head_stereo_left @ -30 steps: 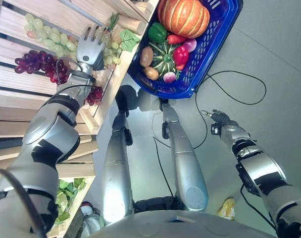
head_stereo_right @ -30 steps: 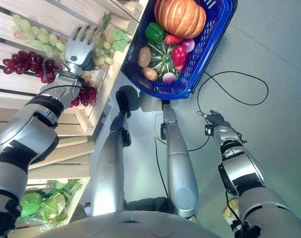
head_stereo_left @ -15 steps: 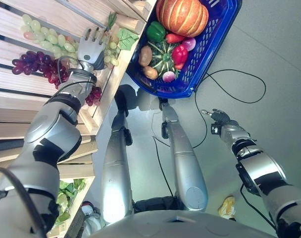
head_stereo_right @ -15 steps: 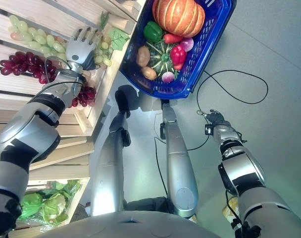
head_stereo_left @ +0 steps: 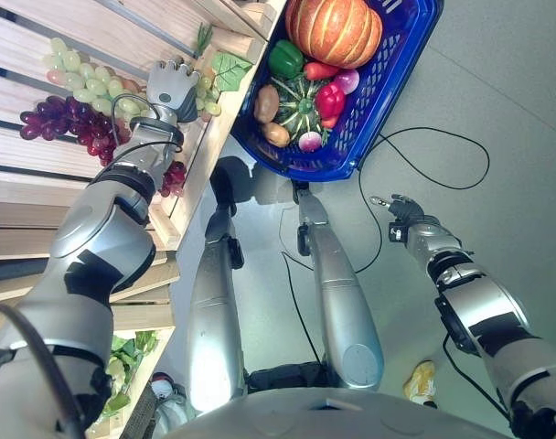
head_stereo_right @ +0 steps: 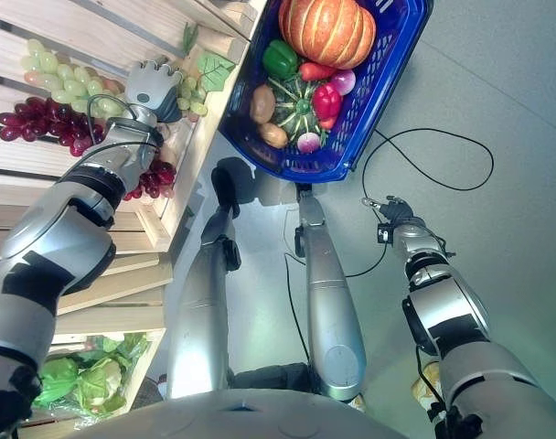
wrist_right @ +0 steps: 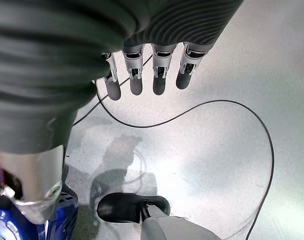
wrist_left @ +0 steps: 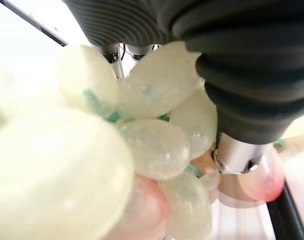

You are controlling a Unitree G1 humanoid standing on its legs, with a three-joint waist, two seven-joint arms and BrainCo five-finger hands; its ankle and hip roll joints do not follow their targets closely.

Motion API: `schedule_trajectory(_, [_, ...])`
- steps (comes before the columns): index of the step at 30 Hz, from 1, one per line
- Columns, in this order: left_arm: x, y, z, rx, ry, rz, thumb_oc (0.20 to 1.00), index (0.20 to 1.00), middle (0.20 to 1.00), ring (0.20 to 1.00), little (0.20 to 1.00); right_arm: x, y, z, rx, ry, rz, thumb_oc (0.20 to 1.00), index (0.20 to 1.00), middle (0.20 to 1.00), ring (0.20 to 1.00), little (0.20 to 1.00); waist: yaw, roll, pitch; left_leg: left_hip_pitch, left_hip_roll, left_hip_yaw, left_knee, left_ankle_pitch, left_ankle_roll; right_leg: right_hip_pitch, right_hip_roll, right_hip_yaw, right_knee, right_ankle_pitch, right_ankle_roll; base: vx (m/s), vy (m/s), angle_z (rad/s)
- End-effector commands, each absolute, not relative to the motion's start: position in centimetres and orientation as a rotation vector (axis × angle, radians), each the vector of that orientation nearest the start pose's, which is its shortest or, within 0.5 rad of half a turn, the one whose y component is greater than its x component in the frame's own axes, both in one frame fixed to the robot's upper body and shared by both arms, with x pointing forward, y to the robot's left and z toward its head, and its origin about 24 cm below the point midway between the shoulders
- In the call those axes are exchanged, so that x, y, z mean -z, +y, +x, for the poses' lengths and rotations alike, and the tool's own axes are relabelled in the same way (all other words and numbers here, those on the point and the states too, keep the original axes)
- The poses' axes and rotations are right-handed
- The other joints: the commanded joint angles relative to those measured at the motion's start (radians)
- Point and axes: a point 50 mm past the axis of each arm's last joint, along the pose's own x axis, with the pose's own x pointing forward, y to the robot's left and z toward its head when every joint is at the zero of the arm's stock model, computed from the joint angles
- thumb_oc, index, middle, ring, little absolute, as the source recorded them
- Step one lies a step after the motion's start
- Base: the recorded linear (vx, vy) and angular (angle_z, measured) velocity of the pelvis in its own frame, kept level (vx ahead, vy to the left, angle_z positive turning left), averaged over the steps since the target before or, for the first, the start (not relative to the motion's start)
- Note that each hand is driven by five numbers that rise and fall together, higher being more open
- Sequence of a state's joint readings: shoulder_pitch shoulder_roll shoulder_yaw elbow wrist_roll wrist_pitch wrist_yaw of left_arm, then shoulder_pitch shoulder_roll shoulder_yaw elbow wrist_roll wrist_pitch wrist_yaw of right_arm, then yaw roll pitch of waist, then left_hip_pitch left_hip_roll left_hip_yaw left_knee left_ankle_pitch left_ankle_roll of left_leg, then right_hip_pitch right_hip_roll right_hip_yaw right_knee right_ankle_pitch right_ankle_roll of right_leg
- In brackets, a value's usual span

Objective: Pick up fruits and vegetables into the basket

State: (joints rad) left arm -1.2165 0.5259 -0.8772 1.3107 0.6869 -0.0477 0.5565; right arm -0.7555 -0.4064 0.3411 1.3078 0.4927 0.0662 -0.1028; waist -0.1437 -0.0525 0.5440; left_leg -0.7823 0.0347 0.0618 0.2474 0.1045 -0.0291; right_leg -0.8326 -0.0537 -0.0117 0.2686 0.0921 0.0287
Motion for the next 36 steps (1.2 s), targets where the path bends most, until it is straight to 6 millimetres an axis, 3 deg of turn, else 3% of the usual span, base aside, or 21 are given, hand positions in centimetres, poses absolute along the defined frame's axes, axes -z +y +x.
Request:
schedule_trajectory(1, [-14.2,23.8,40.2,-0.221,-0.127,1.785,0.200,0.200,0.200,0.200,0.200,2.0,-26.0,31.9,0.284,0.670,-0.165,1.000,1.000,1.000,1.000,1.000,0.033,-0.009,-0.024,-0.016,-0.011,-0.048,0.059,-0.069,-0.048,0.011,0.037,-0.026,0.035,-0.027,0.054,0.00,0.000,0.00])
schedule_trajectory(4, [-14.1,23.9,40.1,-0.245,-0.125,1.734,0.200,0.200,0.200,0.200,0.200,1.8,-26.0,32.0,0.289,0.661,-0.157,1.000,1.000,1.000,1.000,1.000,0.034,-0.007,-0.024,-0.013,-0.010,-0.048,0.056,-0.066,-0.048,0.014,0.038,-0.026,0.036,-0.028,0.053,0.00,0.000,0.00])
schedule_trajectory(13, [-17.0,24.6,39.9,-0.414,-0.250,0.984,0.200,0.200,0.200,0.200,0.200,-0.2,-27.2,32.9,0.345,0.466,-0.035,1.000,1.000,1.000,1.000,1.000,0.060,0.015,-0.024,0.056,-0.017,-0.057,0.031,-0.059,-0.049,0.079,0.031,-0.039,0.049,-0.048,0.054,0.00,-0.007,0.00])
schedule_trajectory(18, [-17.9,24.8,39.3,-0.416,-0.331,0.723,0.200,0.200,0.200,0.200,0.200,-2.3,-26.8,34.0,0.350,0.308,0.043,1.000,1.000,1.000,1.000,1.000,0.075,0.023,-0.024,0.094,-0.019,-0.061,0.014,-0.062,-0.052,0.118,0.021,-0.054,0.042,-0.056,0.056,0.00,-0.041,0.02])
schedule_trajectory(23, [-19.4,24.6,38.4,-0.389,-0.449,0.447,0.200,0.200,0.200,0.200,0.200,-5.6,-25.4,35.1,0.335,0.128,0.110,1.000,1.000,1.000,1.000,1.000,0.089,0.028,-0.024,0.126,-0.021,-0.065,-0.001,-0.065,-0.051,0.151,0.012,-0.074,0.040,-0.070,0.053,-0.01,-0.025,0.02])
schedule_trajectory(29, [-22.1,24.1,37.1,-0.317,-0.629,0.093,0.200,0.200,0.200,0.200,0.200,-10.8,-22.2,35.6,0.273,-0.138,0.133,1.000,1.000,1.000,1.000,1.000,0.091,0.037,-0.024,0.151,-0.024,-0.065,-0.011,-0.072,-0.048,0.176,0.001,-0.091,0.044,-0.090,0.050,0.00,0.005,0.07])
schedule_trajectory(31, [-22.5,24.0,36.9,-0.300,-0.655,0.049,0.200,0.200,0.200,0.200,0.200,-11.4,-21.8,35.5,0.259,-0.172,0.128,1.000,1.000,1.000,1.000,1.000,0.090,0.038,-0.024,0.149,-0.025,-0.066,-0.015,-0.066,-0.047,0.175,0.000,-0.092,0.041,-0.085,0.049,0.00,0.000,0.00])
schedule_trajectory(33, [-23.4,23.2,36.3,-0.211,-0.738,-0.090,0.200,0.200,0.200,0.200,0.200,-13.3,-19.9,35.1,0.168,-0.281,0.117,1.000,1.000,1.000,1.000,1.000,0.090,0.040,-0.024,0.162,-0.028,-0.065,-0.013,-0.077,-0.043,0.186,-0.004,-0.092,0.047,-0.099,0.049,0.02,0.013,0.04])
schedule_trajectory(36, [-24.0,22.1,35.8,-0.134,-0.798,-0.167,0.200,0.200,0.200,0.200,0.200,-15.0,-17.8,34.7,0.073,-0.363,0.082,1.000,1.000,1.000,1.000,1.000,0.090,0.043,-0.024,0.166,-0.031,-0.064,-0.019,-0.077,-0.040,0.191,-0.006,-0.092,0.042,-0.101,0.050,0.00,0.003,0.01])
